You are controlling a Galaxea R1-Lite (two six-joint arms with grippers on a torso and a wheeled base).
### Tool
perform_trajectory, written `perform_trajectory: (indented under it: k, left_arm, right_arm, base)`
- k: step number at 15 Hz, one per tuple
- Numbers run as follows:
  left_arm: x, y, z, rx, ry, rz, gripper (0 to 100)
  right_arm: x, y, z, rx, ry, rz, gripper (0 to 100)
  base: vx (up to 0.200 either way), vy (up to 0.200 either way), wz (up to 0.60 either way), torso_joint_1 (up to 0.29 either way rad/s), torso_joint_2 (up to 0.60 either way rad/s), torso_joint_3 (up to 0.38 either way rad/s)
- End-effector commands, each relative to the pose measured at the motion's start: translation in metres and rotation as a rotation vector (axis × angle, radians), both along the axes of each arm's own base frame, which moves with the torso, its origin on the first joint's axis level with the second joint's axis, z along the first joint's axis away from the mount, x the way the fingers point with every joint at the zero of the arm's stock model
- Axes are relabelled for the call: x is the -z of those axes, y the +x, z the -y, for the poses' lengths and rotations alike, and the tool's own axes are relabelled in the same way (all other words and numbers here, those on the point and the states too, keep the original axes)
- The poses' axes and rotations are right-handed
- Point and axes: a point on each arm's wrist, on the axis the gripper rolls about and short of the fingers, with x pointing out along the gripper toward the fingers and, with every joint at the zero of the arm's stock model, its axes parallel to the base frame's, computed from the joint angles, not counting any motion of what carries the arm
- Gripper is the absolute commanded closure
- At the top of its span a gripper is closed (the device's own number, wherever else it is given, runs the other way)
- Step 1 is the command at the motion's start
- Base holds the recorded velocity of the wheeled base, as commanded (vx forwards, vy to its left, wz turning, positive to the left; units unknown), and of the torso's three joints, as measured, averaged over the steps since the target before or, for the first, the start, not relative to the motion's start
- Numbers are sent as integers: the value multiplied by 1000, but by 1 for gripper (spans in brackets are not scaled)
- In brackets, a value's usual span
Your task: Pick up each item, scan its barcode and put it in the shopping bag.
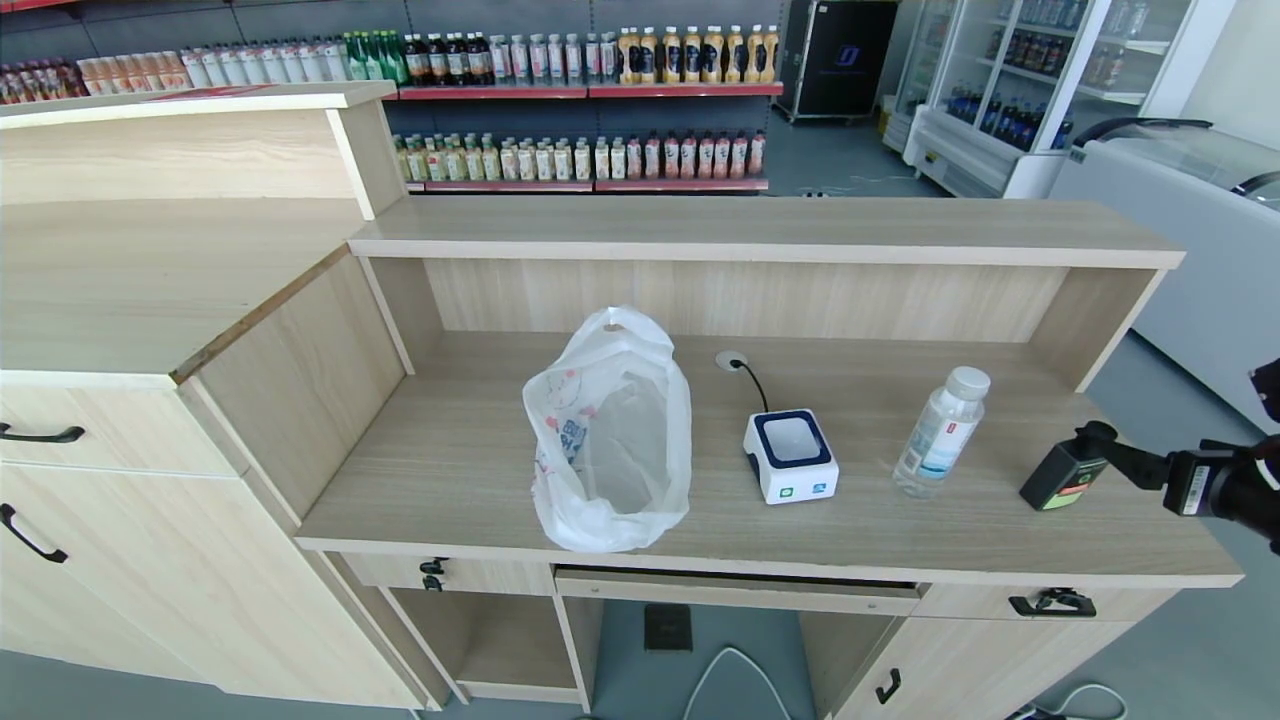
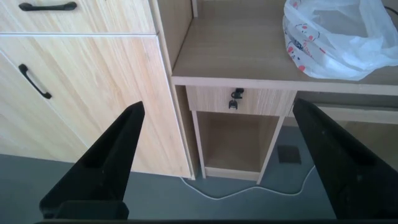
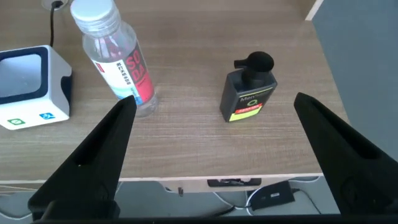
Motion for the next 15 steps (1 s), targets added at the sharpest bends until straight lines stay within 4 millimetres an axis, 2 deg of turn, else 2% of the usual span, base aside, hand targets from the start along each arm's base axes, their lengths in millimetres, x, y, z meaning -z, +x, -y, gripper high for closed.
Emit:
perform_trajectory:
  k: [1,4,6,10,15]
  left_arm:
    - [0,0,0,-1,0,0,0]
    - [0,0,0,-1,0,0,0]
    - [0,0,0,-1,0,0,0]
    - [0,0,0,-1,0,0,0]
    - [0,0,0,-1,0,0,0]
  right_arm:
    - [26,20,7,-8,9,-31,0]
    - [41,34,-1,-51,18,-39,0]
    - [46,42,-7,-77,21,-41,0]
    - [52,71,-17,-125,1,11,0]
    - [55,98,-13,-136,-7,47,0]
  base:
    - [0,0,0,0,0,0]
    - [0,0,0,0,0,0]
    - [0,0,0,0,0,0]
    - [0,0,0,0,0,0]
    - [0,0,0,0,0,0]
